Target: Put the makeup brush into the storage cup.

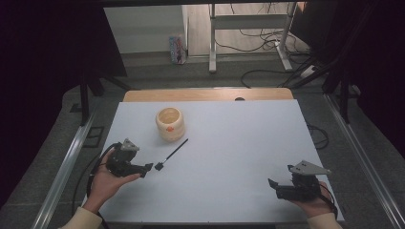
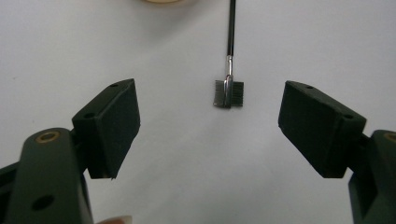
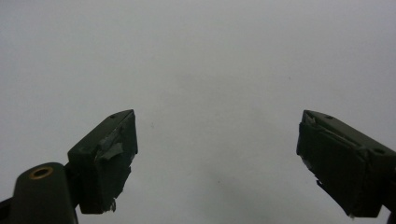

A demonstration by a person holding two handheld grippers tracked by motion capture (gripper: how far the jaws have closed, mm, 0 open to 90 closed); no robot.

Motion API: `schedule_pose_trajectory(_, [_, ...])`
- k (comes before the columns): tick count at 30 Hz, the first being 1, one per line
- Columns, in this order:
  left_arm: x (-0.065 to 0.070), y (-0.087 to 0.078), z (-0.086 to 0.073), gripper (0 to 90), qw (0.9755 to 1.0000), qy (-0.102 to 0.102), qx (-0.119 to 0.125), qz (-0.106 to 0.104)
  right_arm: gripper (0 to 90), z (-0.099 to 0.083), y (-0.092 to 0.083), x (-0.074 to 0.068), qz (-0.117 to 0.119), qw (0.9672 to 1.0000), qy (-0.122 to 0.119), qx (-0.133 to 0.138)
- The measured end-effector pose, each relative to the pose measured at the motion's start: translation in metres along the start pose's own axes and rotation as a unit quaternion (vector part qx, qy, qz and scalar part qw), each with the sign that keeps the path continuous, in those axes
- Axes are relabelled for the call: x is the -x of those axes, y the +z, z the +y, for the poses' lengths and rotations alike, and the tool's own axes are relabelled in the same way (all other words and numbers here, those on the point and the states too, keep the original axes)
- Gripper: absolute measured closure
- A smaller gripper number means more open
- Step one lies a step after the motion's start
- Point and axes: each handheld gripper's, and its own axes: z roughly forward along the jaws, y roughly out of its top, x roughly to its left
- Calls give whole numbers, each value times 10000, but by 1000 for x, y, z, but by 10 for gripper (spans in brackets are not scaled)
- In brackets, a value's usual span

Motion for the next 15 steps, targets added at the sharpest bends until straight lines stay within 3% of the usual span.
schedule_pose_trajectory(15, [-4, 22, 17, 220, 9996, 32, -288, -62, 127, -1, 0, 0, -6, 10000, 13, -28])
